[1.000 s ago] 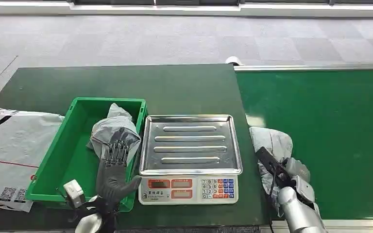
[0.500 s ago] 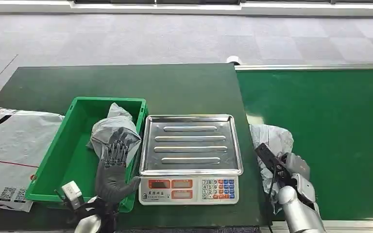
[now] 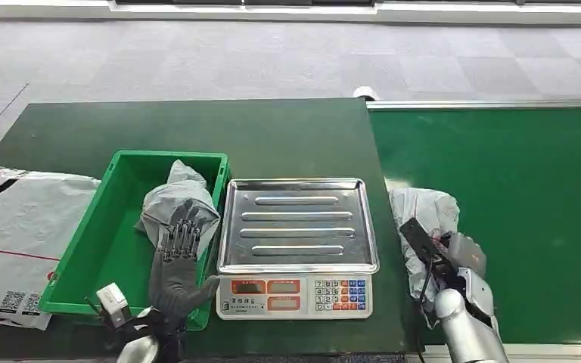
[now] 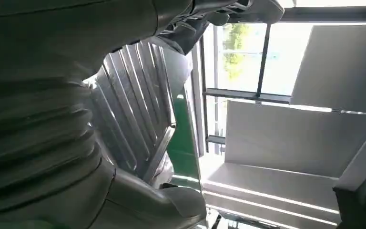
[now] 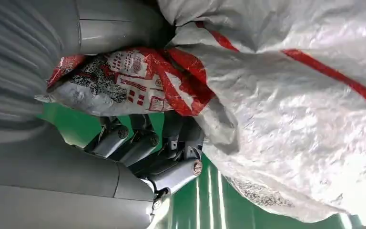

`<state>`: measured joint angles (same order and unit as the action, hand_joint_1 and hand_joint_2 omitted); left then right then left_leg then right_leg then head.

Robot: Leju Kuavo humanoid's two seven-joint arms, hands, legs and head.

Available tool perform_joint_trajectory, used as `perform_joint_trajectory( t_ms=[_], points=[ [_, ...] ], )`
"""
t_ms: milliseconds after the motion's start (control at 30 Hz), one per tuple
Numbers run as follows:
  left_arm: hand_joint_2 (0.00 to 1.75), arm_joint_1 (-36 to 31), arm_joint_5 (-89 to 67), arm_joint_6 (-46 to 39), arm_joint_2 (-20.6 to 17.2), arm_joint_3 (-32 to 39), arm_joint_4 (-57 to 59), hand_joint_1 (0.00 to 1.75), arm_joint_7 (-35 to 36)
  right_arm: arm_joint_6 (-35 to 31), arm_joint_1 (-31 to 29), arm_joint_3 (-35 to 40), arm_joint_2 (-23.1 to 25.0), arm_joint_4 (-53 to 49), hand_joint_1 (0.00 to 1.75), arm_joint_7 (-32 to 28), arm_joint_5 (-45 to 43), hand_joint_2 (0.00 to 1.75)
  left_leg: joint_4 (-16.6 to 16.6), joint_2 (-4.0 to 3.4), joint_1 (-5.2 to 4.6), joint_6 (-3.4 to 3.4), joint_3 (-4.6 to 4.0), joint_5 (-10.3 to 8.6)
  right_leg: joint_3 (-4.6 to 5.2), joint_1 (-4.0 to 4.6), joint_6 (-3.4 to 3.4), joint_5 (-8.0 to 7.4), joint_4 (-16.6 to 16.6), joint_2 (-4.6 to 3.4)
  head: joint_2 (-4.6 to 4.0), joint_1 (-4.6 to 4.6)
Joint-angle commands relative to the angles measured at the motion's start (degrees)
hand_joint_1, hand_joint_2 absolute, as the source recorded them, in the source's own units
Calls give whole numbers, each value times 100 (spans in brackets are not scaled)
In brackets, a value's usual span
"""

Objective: Moved the parcel from conveyor to table for the left to box.

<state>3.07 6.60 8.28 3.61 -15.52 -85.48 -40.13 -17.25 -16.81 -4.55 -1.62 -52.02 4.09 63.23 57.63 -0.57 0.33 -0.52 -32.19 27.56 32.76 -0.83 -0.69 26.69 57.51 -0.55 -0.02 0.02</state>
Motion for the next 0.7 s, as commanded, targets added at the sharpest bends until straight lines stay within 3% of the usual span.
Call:
perform_joint_trajectory(
  t_ms=[33,200,267,367,500,567,600,667,700],
  points=[
    [175,-3,-41,-14,27,144,85,0,45,-43,-16,103,71,-311,175,-8,-65,175,-7,-2,1,0,-4,-6,5,2,6,-7,-7,-1,2,0],
    [175,0,-45,-12,33,152,83,0,47,-84,20,85,85,-404,175,-26,-116,175,-4,1,2,0,-5,-4,4,3,5,-5,-5,0,2,0],
    [175,21,-78,7,69,176,76,0,51,-797,296,-47,127,-1119,175,-358,-397,175,-4,4,0,0,-8,-4,7,0,4,-3,-2,4,2,0],
    [175,-9,-118,37,49,119,196,0,33,-1421,892,-270,119,-2503,175,-670,-692,175,-7,22,-1,3,-11,-9,7,-1,7,-1,-5,22,2,0],
    [175,-28,-142,67,43,98,274,0,13,-2254,1450,-609,100,-3622,175,-1194,-1085,175,-5,68,-3,5,-13,-8,-1,-5,5,11,-4,64,2,-2],
    [175,-36,-176,95,74,102,299,0,13,-2275,1591,-1264,534,-4349,175,-1997,-1319,175,-2,70,-1,6,-16,-6,-2,-3,3,16,-4,64,2,0],
    [175,-39,-183,95,86,100,305,0,13,-2275,1629,-1382,633,-4508,175,-2206,-1415,0,0,74,-5,5,-19,-5,1,-8,0,20,2,66,2,0],
    [175,-39,-220,64,123,107,293,0,13,-2275,1497,-1761,1036,-4784,175,-2911,-1528,0,-7,75,-1,4,-15,-6,-5,-5,1,19,-7,66,2,0],
    [175,-38,-225,66,127,104,289,0,13,-2275,1460,-1758,1054,-4790,175,-2946,-1538,175,0,62,-5,5,-19,-4,5,-11,-4,17,2,50,2,0]
  ],
)
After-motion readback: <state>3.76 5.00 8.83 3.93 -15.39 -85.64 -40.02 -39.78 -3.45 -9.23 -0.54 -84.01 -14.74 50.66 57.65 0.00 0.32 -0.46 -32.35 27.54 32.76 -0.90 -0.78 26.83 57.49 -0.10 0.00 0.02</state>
